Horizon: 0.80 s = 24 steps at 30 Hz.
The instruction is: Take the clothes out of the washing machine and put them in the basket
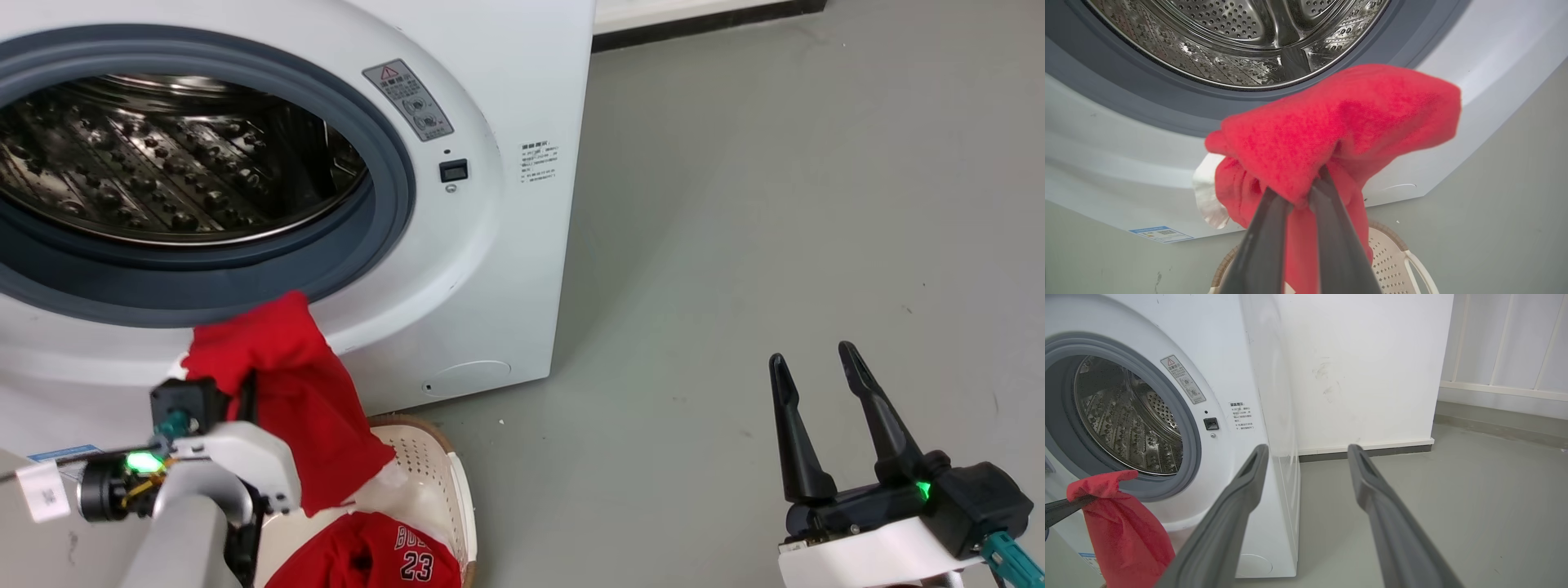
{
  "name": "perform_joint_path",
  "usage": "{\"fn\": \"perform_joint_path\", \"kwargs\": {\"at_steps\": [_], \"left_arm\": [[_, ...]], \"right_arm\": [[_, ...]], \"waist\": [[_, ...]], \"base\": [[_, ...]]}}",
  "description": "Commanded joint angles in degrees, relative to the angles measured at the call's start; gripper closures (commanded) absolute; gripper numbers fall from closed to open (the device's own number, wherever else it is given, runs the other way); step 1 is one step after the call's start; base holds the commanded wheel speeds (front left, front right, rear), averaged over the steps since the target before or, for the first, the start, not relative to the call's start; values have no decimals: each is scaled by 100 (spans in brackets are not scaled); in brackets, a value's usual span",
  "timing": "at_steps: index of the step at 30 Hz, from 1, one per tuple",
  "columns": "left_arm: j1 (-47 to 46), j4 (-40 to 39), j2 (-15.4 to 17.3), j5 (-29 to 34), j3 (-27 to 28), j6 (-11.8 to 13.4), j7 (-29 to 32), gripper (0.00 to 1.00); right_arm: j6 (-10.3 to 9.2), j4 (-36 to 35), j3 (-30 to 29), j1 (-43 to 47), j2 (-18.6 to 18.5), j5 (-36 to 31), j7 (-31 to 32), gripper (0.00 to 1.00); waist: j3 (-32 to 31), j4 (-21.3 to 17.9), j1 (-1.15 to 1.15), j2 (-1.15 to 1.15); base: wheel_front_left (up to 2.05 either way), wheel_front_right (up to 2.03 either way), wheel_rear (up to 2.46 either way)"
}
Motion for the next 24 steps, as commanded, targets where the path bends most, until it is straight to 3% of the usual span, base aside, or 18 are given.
{"fn": "perform_joint_path", "kwargs": {"at_steps": [1, 12, 24], "left_arm": [[226, -194, -70, 30, 10, 1, -42, 100], [975, -406, -225, 237, -182, -197, -43, 100], [342, 836, -46, 194, -242, -376, -15, 100]], "right_arm": [[-4, 13, -6, 66, -1, -29, -13, 0], [-4, -56, -6, -1, -1, -13, -13, 0], [-4, -229, 111, -613, 0, 123, -13, 0]], "waist": [[-73, 42, 1, 0], [125, 59, 1, 0], [1285, -215, 1, 0]], "base": [[0, 0, 0], [0, 0, 0], [0, 0, 0]]}}
